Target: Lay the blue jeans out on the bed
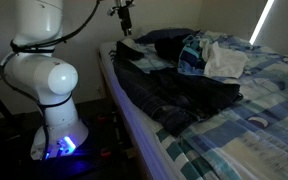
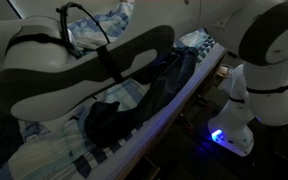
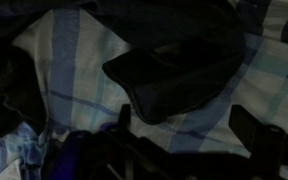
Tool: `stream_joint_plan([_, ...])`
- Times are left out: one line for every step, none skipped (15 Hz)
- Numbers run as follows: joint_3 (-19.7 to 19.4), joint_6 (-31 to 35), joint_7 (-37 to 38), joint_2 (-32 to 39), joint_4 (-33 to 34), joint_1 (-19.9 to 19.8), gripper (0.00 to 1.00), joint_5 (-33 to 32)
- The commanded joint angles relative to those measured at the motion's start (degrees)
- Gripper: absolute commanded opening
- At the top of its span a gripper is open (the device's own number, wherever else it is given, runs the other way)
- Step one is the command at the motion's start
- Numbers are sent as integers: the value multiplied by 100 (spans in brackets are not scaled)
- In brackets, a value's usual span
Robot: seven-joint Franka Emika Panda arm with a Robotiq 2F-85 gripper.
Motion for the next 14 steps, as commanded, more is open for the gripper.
stream_joint_plan([-162,104,389,-534,-604,-249,100,111])
stream_joint_plan([-215,110,497,-600,-680,-319,100,135])
stream_joint_plan([-266,139,624,-655,-763,-403,100,188])
stream_joint_plan([-317,140,761,-714,-848,-476,100,233])
stream_joint_plan([-246,134,977,-731,-877,-647,100,248])
stream_joint_plan([-253,160,1148,-776,-958,-751,100,272])
stream_joint_plan([-248,145,1386,-808,-1003,-856,100,301])
stream_joint_plan([-240,162,1604,-838,-1056,-960,100,319])
stream_joint_plan([-231,177,1822,-882,-1119,-1073,100,362])
stream_joint_plan([-220,200,2041,-927,-1190,-1176,100,391])
stream_joint_plan([-211,233,2262,-984,-1275,-1283,100,436])
stream_joint_plan([-208,250,2504,-1046,-1352,-1381,100,459])
stream_joint_plan([-193,264,2730,-1103,-1433,-1478,100,474])
stream_joint_plan([-184,255,2978,-1169,-1514,-1573,100,493])
